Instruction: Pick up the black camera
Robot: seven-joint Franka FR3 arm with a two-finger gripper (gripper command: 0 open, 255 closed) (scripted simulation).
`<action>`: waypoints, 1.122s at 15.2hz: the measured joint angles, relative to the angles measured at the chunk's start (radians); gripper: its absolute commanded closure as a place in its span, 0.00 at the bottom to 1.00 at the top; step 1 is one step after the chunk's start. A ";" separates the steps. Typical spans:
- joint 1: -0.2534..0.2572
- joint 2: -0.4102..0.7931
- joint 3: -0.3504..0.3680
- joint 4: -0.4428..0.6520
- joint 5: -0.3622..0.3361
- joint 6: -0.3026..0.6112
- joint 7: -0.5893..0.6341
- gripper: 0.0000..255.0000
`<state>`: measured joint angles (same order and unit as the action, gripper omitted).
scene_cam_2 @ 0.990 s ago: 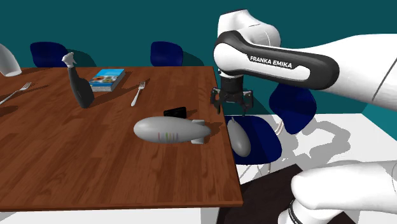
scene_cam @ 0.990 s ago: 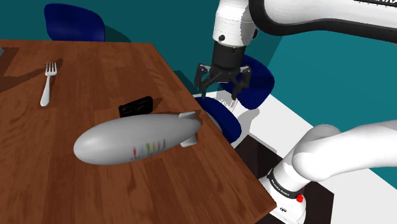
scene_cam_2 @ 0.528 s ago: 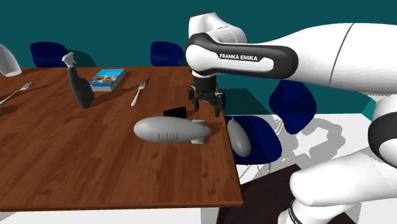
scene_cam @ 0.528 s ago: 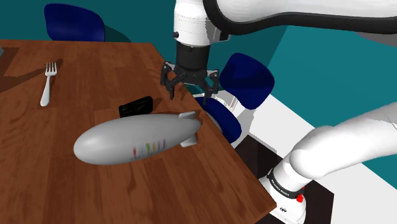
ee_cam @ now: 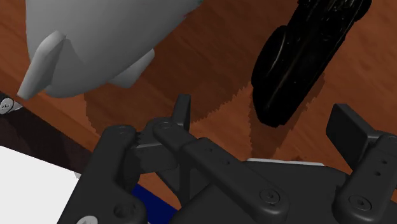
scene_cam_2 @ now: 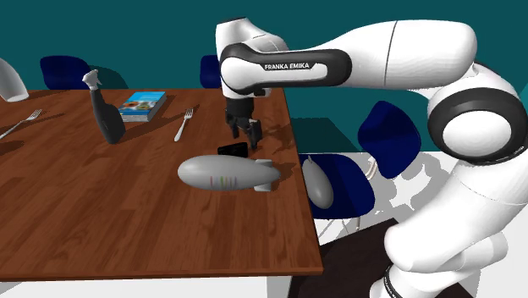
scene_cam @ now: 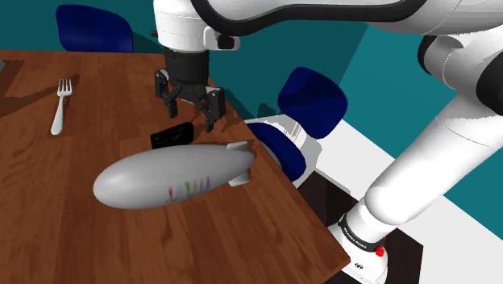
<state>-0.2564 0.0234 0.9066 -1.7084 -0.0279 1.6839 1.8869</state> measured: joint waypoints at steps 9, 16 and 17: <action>0.017 0.065 0.006 -0.040 -0.054 0.085 0.090 0.00; 0.018 0.068 0.006 -0.046 -0.057 0.094 0.092 1.00; 0.018 0.068 0.006 -0.046 -0.057 0.094 0.092 1.00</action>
<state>-0.2379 0.0916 0.9122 -1.7546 -0.0851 1.7779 1.9790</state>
